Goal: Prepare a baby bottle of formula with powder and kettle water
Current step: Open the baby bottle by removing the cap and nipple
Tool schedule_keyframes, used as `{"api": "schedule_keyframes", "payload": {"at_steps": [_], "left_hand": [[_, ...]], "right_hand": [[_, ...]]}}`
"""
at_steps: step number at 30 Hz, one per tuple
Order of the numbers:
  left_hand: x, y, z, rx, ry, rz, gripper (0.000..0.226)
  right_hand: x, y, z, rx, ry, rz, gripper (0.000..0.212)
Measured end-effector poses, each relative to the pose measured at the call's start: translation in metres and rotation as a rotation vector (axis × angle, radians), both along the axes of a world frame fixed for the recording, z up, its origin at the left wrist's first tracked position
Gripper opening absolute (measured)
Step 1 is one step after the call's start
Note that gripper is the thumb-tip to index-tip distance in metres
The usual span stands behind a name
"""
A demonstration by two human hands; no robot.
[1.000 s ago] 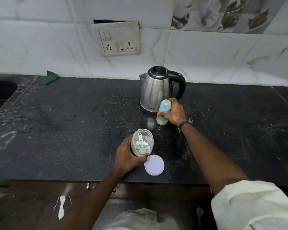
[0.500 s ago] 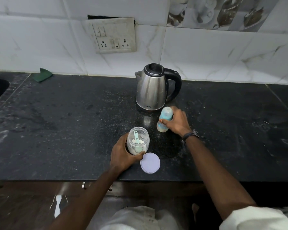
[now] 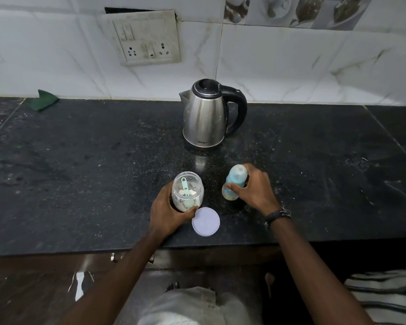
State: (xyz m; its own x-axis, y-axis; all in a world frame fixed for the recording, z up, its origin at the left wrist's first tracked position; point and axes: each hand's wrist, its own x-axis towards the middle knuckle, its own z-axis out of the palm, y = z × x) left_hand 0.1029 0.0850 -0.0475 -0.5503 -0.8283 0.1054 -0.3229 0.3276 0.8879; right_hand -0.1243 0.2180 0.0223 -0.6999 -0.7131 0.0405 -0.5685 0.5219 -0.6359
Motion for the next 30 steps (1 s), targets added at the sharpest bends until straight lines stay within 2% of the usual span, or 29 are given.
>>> {"api": "schedule_keyframes", "payload": {"at_steps": [10,17,22,26,30], "left_hand": [[0.001,0.001,-0.002,0.000,-0.023,-0.018,0.092],[0.003,0.002,-0.004,0.030,-0.057,-0.057,0.119],[0.010,0.017,-0.004,-0.120,-0.074,0.002,0.140],[0.011,0.033,0.009,-0.333,0.017,0.013,0.131],[0.002,0.057,0.027,-0.512,0.181,-0.096,0.111]], "right_hand": [[0.009,0.013,0.001,-0.025,0.010,0.003,0.058],[0.011,0.014,0.003,-0.012,0.008,-0.003,0.058],[0.012,0.014,0.004,-0.005,0.004,-0.007,0.060],[0.013,0.016,0.004,0.009,0.003,-0.008,0.061],[0.013,0.016,0.005,0.016,0.005,-0.008,0.061]]}}
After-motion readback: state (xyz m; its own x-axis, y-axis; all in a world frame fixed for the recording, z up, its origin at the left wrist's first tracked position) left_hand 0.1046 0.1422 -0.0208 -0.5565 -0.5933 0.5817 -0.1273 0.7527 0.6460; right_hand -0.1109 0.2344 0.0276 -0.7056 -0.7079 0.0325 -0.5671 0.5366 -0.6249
